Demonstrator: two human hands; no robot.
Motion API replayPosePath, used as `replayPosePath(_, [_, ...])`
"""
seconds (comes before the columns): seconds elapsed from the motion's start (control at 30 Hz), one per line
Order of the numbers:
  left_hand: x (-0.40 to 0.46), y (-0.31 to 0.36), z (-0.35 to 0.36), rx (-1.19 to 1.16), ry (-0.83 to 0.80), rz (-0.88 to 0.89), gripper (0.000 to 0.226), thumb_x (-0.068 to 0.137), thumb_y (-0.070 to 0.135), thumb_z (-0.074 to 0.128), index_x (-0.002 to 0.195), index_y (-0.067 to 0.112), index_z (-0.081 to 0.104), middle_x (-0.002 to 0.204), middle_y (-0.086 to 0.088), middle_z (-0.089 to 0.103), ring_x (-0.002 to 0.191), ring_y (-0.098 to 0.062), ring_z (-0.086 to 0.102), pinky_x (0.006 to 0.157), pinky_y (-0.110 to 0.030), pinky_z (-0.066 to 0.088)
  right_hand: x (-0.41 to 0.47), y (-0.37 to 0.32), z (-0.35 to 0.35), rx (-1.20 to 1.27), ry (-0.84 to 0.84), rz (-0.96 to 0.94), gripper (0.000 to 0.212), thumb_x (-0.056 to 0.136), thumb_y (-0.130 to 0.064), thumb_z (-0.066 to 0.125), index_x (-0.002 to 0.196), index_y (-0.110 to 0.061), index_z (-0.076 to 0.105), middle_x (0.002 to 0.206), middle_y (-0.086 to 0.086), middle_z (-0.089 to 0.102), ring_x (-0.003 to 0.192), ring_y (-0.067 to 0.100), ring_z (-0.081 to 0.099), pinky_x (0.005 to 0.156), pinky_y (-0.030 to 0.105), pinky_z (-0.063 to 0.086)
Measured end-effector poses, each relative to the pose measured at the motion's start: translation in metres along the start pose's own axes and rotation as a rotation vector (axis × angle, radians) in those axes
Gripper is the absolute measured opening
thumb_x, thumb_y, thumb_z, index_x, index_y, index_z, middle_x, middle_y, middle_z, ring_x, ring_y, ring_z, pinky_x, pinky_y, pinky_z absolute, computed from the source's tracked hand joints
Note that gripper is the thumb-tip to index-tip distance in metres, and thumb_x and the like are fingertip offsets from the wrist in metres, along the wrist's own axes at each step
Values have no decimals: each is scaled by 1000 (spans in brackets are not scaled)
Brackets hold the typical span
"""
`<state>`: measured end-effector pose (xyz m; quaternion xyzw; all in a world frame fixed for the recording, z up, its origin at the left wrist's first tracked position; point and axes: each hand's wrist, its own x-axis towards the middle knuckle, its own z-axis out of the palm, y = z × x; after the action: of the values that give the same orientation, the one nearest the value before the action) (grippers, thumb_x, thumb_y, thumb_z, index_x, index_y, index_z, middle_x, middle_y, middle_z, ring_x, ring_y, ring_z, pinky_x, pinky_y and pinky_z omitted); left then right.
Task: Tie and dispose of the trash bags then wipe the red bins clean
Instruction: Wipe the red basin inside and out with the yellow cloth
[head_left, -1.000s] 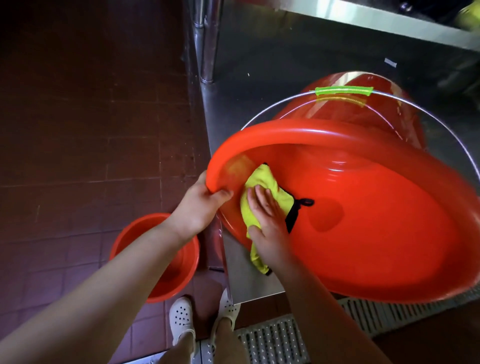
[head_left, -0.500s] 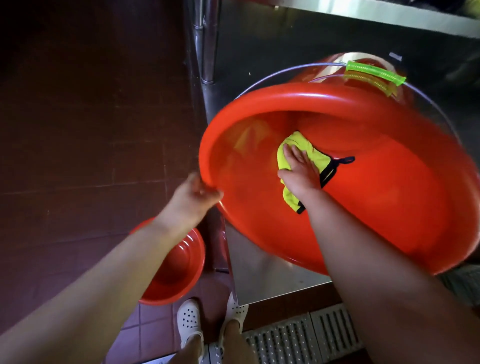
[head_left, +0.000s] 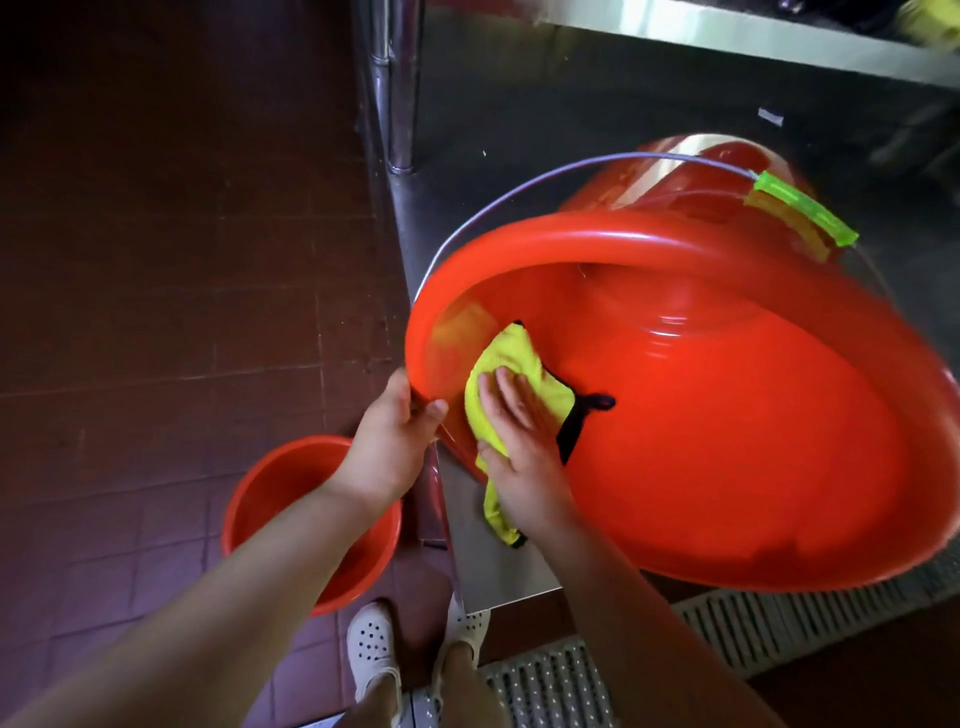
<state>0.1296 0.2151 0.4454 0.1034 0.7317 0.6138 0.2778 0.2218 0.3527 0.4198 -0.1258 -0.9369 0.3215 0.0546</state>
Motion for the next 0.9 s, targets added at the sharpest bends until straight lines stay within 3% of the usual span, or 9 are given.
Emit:
replayPosePath(0.13, [7,18,-9,60,0,86,13,85,28,55,97,28,51,96,-9,64,98,-28,63,88,-51,51,34,28,-17,41,82,133,64,86,0,57,144,-17,35,154,2,25,144,21,20,117,32,17])
replayPosePath(0.23, [15,28,-19,177,31,224,13,91,18,57,88,26,48,76,3,59,72,-2,58,72,-21,48,67,55,-37,-62,84,234,61,89,-2,55,145,-17,35,155,6,27,143,21,23,116,30,18])
replayPosePath(0.3, [18,37,-23,262,65,307,14,91,17,58,87,25,47,70,8,54,61,2,50,62,-17,41,86,73,-51,-174,72,297,60,91,-7,53,146,-18,33,156,6,25,143,20,24,115,28,18])
replayPosePath(0.47, [14,37,-22,193,90,347,9,93,20,56,100,20,51,78,16,59,71,12,57,65,-3,40,104,93,-60,-331,43,370,59,95,-18,49,149,-26,26,158,-1,18,144,17,19,115,30,18])
replayPosePath(0.6, [5,-5,-5,141,-67,57,16,92,11,56,105,6,49,90,3,65,77,8,61,73,-16,47,105,89,-61,-400,-27,391,61,96,-22,47,150,-28,20,159,-3,13,145,17,14,116,32,15])
replayPosePath(0.67, [1,-21,7,50,-111,-56,17,93,5,53,104,16,46,96,-3,63,88,-2,64,81,-24,52,101,79,-57,-391,-39,389,62,95,-21,48,150,-26,19,159,1,13,146,19,14,116,32,14])
replayPosePath(0.77, [0,-29,15,-52,-58,-34,32,93,9,53,102,39,45,105,-5,63,90,-8,66,84,-38,54,73,51,-38,-293,6,308,66,94,-18,52,150,-21,19,159,8,13,146,24,13,116,34,13])
replayPosePath(0.83, [-2,-30,14,-51,-39,7,32,87,26,57,100,53,45,103,-3,65,97,-20,66,87,-47,53,42,28,-20,-136,29,211,66,91,-14,55,149,-17,23,158,9,16,146,26,10,118,37,12])
replayPosePath(0.9, [-4,-31,14,-50,-12,30,25,80,43,57,99,54,45,100,-8,66,98,-31,64,85,-55,52,9,10,-6,-88,31,104,65,87,-17,53,147,-17,28,157,6,19,145,23,9,118,36,11])
